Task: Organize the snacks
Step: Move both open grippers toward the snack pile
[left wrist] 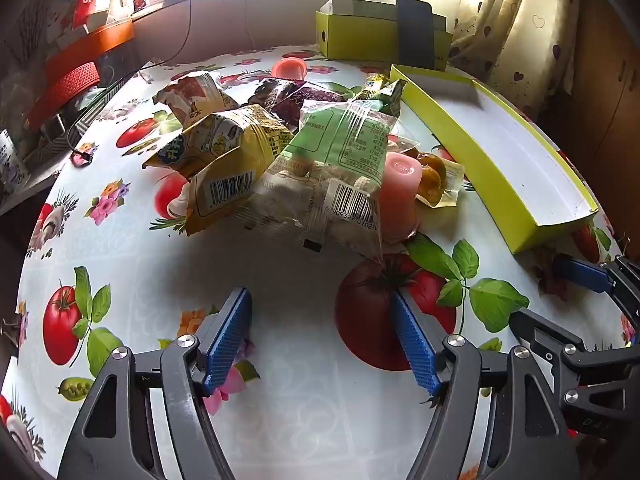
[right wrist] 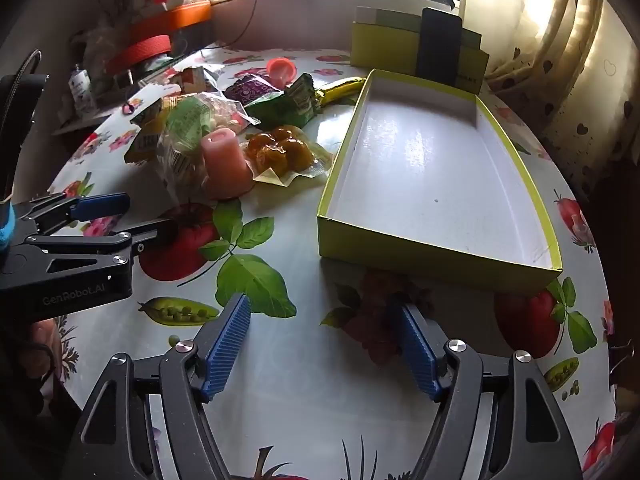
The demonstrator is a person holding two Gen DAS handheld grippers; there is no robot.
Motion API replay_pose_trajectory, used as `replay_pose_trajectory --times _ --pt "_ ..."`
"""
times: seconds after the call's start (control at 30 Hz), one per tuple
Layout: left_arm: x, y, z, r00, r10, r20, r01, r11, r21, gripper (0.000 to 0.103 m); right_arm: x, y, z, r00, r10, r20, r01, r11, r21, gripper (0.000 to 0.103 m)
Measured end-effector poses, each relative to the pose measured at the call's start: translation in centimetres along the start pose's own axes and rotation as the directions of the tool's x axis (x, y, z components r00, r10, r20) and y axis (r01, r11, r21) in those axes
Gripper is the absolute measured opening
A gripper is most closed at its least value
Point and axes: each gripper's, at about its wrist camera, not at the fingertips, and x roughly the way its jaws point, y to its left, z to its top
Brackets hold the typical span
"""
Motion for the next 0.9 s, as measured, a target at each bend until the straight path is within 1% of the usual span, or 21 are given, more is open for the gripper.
replay_pose_trajectory --times 0.3,0.67,0.9 --pt "0.12 -0.34 -0.26 1.000 0.000 -0.002 0.000 1.000 0.007 0.072 -0.02 0.22 0.05 1.000 -0.001 -0.005 0.001 1.000 0.003 0.078" --pt "0.22 0.02 0.05 1.000 -0.007 -0.018 0.007 1.000 0.011 0.073 0.34 0.04 0.00 1.000 -0.014 -0.022 0.014 1.000 0.014 0.089" --pt "0.22 -0.11 0.12 1.000 -0.001 -0.022 0.001 1.000 0.012 0.073 0.40 0.10 0.06 0.999 -0.012 -0.030 0.013 1.000 0.016 0.091"
